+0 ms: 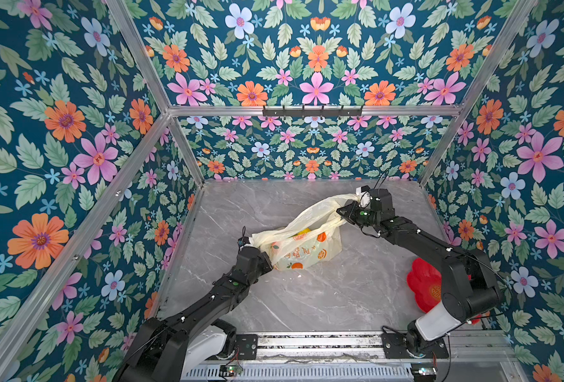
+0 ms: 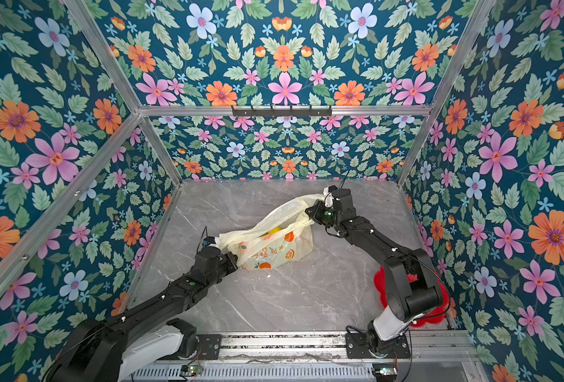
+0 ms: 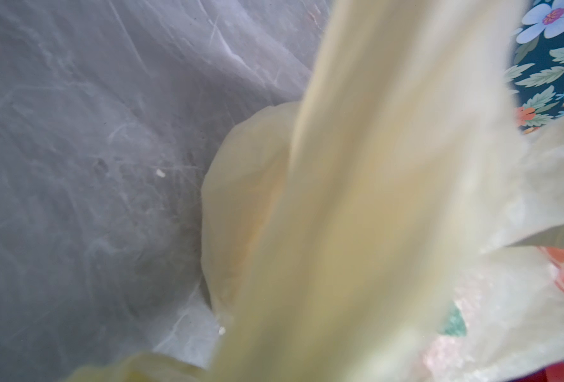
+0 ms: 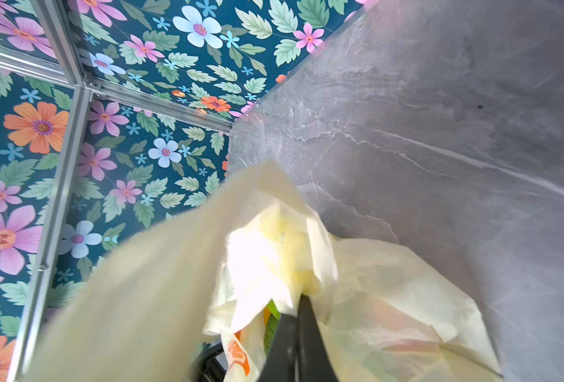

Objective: Take fruits out of the plastic bag
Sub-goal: Spread open the plastic bag at the center of the table.

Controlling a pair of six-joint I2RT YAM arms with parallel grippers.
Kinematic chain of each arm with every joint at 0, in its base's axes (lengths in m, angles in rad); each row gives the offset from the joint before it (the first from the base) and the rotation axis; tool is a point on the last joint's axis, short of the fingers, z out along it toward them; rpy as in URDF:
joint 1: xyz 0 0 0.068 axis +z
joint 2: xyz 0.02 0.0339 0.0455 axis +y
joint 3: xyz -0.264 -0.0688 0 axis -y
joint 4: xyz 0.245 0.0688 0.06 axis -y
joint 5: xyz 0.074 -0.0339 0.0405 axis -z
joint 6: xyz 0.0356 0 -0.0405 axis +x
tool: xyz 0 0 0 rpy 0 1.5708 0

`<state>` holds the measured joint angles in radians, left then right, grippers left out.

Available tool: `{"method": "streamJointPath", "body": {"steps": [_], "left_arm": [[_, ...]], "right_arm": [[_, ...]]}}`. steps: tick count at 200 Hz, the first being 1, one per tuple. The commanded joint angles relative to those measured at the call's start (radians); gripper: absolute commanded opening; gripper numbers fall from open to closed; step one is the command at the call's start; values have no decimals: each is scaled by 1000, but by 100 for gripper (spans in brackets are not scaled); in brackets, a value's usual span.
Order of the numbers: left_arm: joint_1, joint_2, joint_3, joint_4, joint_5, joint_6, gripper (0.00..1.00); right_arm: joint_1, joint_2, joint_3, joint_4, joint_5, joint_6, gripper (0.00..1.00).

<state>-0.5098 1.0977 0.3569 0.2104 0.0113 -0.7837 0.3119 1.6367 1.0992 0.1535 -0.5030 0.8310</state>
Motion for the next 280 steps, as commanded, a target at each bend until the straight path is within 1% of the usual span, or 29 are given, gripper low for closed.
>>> {"method": "streamJointPath", "body": {"steps": [1, 17, 25, 43, 48, 60, 77, 100, 119, 133, 154, 166, 171, 181, 188, 199, 214, 215, 216, 220, 221, 223, 225, 226, 229, 242, 256, 265, 280], "left_arm": [[-60, 49, 55, 62, 25, 70, 0], [-101, 78, 87, 57, 11, 96, 0], [-115, 86, 98, 46, -4, 104, 0], [-131, 91, 104, 20, -26, 117, 0], [-132, 87, 101, 18, -29, 119, 0], [-139, 85, 93, 13, -31, 125, 0], [-152, 90, 91, -4, -44, 136, 0], [-169, 90, 87, -12, -57, 146, 0], [-180, 85, 86, -13, -71, 152, 0], [-188, 81, 83, -12, -84, 156, 0], [-193, 76, 76, -3, -92, 157, 0], [-194, 70, 74, -2, -98, 155, 0], [-195, 66, 74, -2, -101, 155, 0], [-196, 56, 68, -3, -109, 156, 0], [-196, 50, 64, -9, -121, 154, 0], [-196, 40, 62, -27, -149, 146, 0], [-186, 24, 53, -48, -188, 118, 0], [-185, 23, 51, -48, -190, 117, 0], [-183, 22, 50, -47, -190, 115, 0], [-176, 15, 44, -45, -190, 108, 0], [-175, 14, 42, -45, -190, 106, 0], [-169, 11, 39, -44, -190, 102, 0], [-164, 9, 35, -43, -188, 97, 0], [-161, 7, 33, -42, -187, 95, 0], [-151, 3, 28, -42, -185, 86, 0], [-88, -12, -2, -36, -150, 46, 0], [8, -28, -48, -7, -67, -3, 0], [59, -42, -82, 23, -17, -21, 0], [76, -52, -94, 26, -3, -18, 0]], "right_arm": [[3, 47, 55, 25, -48, -4, 0], [2, 62, 111, -83, -26, -62, 0], [4, 54, 120, -130, 2, -86, 10], [4, 31, 121, -226, 84, -138, 38], [5, -12, 121, -256, 110, -153, 44], [10, -46, 117, -316, 166, -186, 56], [30, -86, 128, -407, 255, -230, 67], [109, -119, 177, -566, 437, -283, 76], [180, -107, 219, -683, 578, -273, 78], [217, -84, 237, -711, 627, -253, 80], [236, -15, 272, -725, 623, -227, 80], [237, 13, 299, -737, 620, -222, 80], [237, 54, 304, -734, 613, -222, 80], [236, 64, 297, -694, 571, -229, 76], [237, 64, 282, -650, 524, -233, 71], [236, 64, 265, -608, 460, -228, 59], [224, 51, 230, -565, 407, -222, 36], [224, 51, 230, -565, 407, -222, 36], [219, 47, 225, -557, 401, -219, 32], [212, 37, 204, -538, 383, -212, 26], [212, 37, 204, -538, 383, -212, 26], [203, 32, 185, -519, 364, -205, 21], [199, 32, 182, -511, 357, -203, 20], [190, 31, 165, -493, 341, -200, 17], [177, 13, 139, -468, 313, -190, 13], [110, -49, 11, -303, 194, -132, 0], [41, -82, -117, -131, 61, -70, 0], [8, -96, -179, -48, 7, -44, 0], [-10, -106, -233, 29, -34, -28, 0]]}}
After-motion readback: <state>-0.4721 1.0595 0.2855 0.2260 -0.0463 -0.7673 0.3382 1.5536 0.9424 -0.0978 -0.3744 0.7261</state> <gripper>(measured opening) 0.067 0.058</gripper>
